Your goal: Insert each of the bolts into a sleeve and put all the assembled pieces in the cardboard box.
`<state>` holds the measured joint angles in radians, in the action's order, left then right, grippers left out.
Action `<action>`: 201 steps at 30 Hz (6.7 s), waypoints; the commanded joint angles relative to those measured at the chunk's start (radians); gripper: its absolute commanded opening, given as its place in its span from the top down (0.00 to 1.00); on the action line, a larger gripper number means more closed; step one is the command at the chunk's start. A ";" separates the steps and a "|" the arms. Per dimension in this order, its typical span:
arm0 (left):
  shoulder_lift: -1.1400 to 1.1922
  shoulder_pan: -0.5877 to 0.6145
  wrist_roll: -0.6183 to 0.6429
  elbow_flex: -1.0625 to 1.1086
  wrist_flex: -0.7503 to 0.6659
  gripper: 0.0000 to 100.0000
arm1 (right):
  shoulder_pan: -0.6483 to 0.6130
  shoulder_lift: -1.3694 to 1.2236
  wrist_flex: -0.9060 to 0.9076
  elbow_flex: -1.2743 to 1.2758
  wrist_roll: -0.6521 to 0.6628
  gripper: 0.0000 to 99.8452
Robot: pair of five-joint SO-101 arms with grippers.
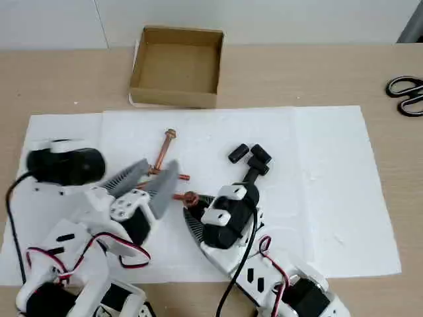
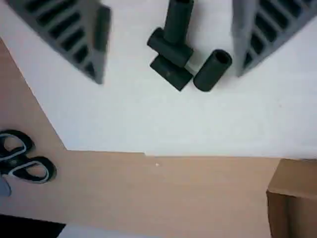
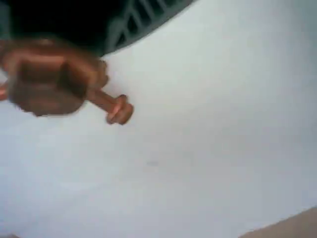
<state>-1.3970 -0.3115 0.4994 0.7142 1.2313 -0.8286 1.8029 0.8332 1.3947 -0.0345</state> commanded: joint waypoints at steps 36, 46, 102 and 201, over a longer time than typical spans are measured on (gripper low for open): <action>0.522 0.258 -0.075 -0.277 0.313 0.99 | 0.552 -0.246 0.056 -0.176 -0.072 1.00; 0.522 0.258 -0.026 -0.282 0.287 0.99 | 0.547 -0.960 0.051 -0.686 -0.117 1.00; 0.350 0.252 -0.058 -0.222 0.354 0.99 | 0.467 -3.022 -0.248 -2.791 -0.064 1.00; 0.255 0.256 -0.077 -0.226 0.358 0.99 | 0.456 -2.336 0.905 -2.185 -0.710 0.84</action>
<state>-1.1347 -0.0568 0.4273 0.5163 1.5996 -0.3790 -0.5355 1.7308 -0.7887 -0.7188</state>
